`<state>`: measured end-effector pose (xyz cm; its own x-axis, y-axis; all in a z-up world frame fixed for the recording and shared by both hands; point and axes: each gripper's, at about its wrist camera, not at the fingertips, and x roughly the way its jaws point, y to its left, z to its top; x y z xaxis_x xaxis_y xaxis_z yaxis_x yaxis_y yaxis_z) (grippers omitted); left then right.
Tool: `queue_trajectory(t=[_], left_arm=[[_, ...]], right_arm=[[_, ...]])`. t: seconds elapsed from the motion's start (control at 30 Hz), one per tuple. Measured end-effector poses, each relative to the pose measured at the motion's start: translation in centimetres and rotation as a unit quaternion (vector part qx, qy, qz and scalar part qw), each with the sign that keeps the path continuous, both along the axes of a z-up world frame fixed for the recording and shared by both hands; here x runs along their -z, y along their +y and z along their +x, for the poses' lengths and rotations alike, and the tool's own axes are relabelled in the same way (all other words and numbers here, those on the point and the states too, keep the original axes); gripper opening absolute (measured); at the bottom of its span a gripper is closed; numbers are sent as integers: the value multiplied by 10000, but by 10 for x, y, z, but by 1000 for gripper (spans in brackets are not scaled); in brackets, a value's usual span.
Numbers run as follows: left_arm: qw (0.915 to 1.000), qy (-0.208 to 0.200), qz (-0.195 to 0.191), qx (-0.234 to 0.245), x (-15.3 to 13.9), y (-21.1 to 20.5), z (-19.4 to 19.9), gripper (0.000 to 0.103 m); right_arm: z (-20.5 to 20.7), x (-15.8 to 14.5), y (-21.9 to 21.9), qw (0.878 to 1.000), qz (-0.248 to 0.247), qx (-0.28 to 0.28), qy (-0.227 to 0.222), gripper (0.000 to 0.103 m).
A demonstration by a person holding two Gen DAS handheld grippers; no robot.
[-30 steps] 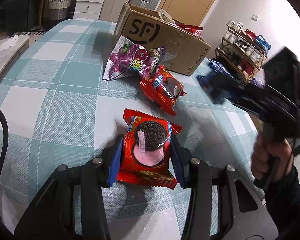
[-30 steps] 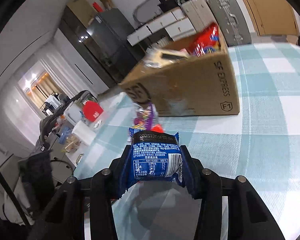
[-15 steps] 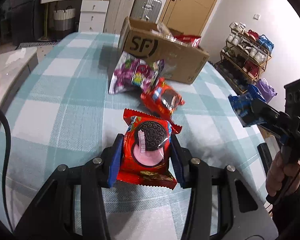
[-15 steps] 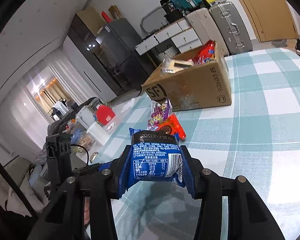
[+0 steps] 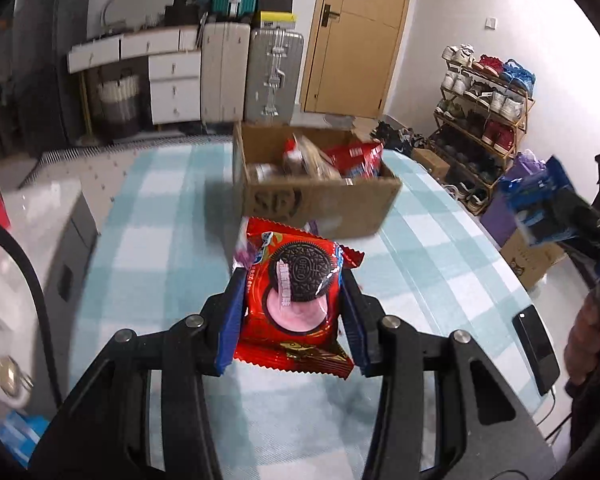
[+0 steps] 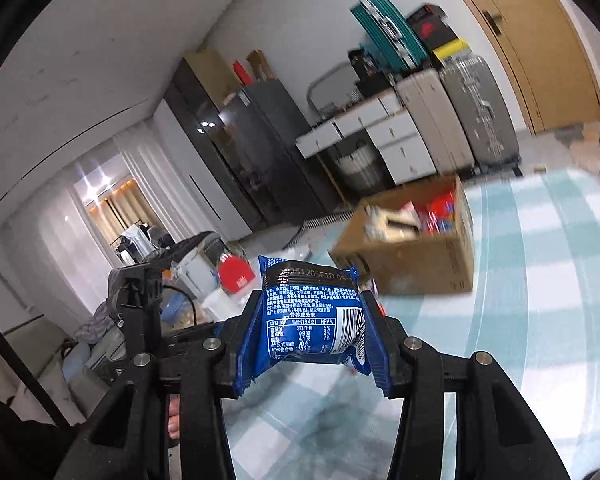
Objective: Organize snacks
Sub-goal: 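Carry the red Oreo pack over the box with the left gripper while the right gripper carries the blue pack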
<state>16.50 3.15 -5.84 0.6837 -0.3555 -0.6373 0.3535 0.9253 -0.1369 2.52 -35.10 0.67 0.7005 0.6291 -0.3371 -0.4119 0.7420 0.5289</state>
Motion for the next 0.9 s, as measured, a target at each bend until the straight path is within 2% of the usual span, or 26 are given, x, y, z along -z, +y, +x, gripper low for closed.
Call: queue_trajectory(t=[0.2,0.4,0.57,0.7,0.8,0.9], left_arm=[[9999,-31,-152,63,-42,6,23,41],[9993,-76,-337,140,-89,6,47,41],[9993,-84,-305,187,-125,-3,72,41],[9994,-71,-256,239,-148,-17,98,42],[9992,73,-300,250,-157,-28,122,41],[9993,176,-258,227,-161,-37,147,41]], right_arm=[[15,-39,0,9998,-15,7,-188,47],[32,-84,12,9976,-448,6,-536,47],[51,-116,23,9945,-739,-23,-736,47],[79,-129,29,9936,-938,145,-613,47],[106,-133,23,9955,-802,335,-388,47],[131,-135,21,9945,-876,530,-231,47]])
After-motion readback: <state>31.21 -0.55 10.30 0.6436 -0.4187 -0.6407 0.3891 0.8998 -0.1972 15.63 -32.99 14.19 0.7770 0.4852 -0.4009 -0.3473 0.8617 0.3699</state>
